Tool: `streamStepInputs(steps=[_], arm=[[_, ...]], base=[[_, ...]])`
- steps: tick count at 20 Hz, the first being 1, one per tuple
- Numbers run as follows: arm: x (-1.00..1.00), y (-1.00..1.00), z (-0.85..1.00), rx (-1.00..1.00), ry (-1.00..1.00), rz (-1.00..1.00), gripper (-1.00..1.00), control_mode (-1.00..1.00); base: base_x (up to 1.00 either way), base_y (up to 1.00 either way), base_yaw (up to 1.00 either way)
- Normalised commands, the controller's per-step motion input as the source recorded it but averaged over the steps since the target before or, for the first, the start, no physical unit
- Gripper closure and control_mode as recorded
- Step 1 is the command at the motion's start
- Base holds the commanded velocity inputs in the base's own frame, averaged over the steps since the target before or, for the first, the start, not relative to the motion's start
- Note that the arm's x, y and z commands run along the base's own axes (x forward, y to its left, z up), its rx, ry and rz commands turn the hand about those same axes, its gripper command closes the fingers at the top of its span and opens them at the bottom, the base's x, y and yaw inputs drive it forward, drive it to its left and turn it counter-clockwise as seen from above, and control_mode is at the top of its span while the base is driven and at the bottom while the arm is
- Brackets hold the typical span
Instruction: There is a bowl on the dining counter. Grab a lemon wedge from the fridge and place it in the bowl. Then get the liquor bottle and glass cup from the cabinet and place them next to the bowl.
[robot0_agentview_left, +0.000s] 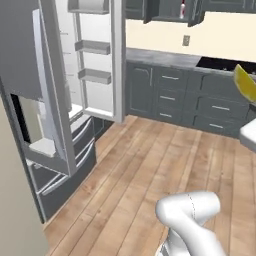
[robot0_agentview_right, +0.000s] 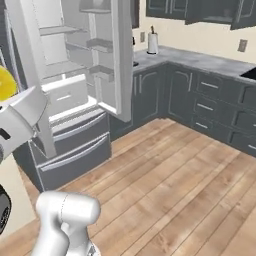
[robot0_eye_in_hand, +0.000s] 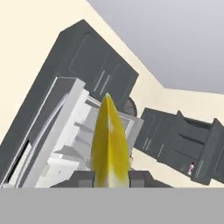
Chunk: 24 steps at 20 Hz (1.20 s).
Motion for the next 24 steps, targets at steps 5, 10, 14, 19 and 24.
streamStepInputs(steps=[5, 10, 14, 19, 24], arm=[[0.00, 0.00, 0.00, 0.00, 0.00, 0.00, 1.00, 1.00], [0.00, 0.00, 0.00, 0.00, 0.00, 0.00, 1.00, 1.00], [0.00, 0.00, 0.00, 0.00, 0.00, 0.00, 1.00, 1.00], [0.00, 0.00, 0.00, 0.00, 0.00, 0.00, 1.00, 1.00], [0.00, 0.00, 0.00, 0.00, 0.00, 0.00, 1.00, 1.00]], base=[[-1.00, 0.02, -0.34], [-1.00, 0.05, -0.36], [-1.00, 0.07, -0.37], [-1.00, 0.01, -0.35], [-1.00, -0.15, -0.27]])
